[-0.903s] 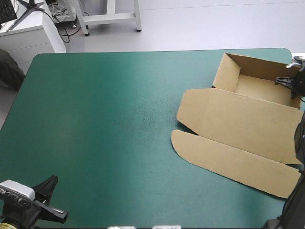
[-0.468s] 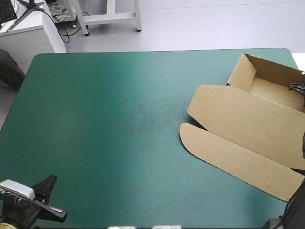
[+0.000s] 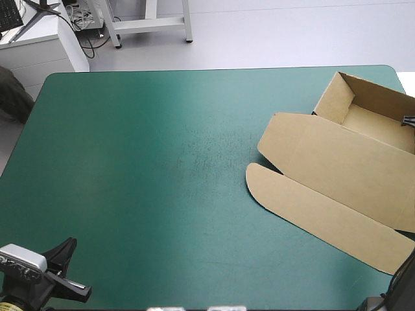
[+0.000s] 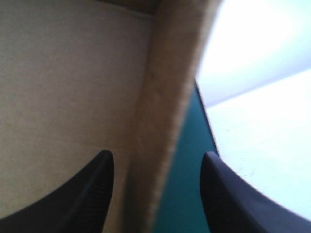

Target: Fold the box

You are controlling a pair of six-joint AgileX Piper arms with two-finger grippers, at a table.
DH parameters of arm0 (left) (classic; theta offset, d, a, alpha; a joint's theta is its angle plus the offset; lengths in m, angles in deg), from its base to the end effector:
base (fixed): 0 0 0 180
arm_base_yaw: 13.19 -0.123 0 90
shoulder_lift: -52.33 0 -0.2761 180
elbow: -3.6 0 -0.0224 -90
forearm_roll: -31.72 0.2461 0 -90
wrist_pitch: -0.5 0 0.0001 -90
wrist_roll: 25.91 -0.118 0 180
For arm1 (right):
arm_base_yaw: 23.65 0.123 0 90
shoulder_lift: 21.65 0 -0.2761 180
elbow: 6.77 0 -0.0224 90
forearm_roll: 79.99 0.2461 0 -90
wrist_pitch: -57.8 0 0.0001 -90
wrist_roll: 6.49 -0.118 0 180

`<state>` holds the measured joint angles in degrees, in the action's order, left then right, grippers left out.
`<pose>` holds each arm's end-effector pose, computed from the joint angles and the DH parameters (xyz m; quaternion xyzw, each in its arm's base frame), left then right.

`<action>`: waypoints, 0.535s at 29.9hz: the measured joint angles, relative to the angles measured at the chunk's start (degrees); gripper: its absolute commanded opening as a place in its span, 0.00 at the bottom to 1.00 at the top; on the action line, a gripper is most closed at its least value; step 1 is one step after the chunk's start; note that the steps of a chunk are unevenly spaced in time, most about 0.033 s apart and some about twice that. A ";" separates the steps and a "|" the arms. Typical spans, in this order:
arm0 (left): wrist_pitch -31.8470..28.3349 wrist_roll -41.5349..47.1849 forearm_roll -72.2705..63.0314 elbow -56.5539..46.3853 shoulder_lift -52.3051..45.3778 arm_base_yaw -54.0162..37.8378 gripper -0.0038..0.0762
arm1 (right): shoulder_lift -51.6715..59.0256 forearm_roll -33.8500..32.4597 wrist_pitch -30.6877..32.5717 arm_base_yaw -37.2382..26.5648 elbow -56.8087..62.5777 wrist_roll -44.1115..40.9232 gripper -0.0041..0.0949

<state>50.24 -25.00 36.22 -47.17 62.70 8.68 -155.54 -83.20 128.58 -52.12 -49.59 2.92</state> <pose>0.0427 -0.0095 0.2692 0.1535 0.8085 -0.0736 0.5634 0.4142 -0.2317 0.2278 0.1586 0.9743 -0.0773 0.1402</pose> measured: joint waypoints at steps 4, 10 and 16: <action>0.00 0.00 0.00 0.00 0.00 0.00 0.04 | 3.62 -2.35 0.20 -0.42 -1.68 0.13 0.57; 0.00 0.00 0.00 0.00 0.00 0.00 0.04 | 12.96 1.79 0.33 -0.48 -4.13 0.13 0.52; 0.00 0.39 0.00 0.00 0.00 0.00 0.04 | 24.02 11.99 0.58 3.44 -4.17 0.13 0.04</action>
<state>50.24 -24.62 36.22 -47.17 62.70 8.68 -131.53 -71.21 129.17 -48.68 -53.76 3.05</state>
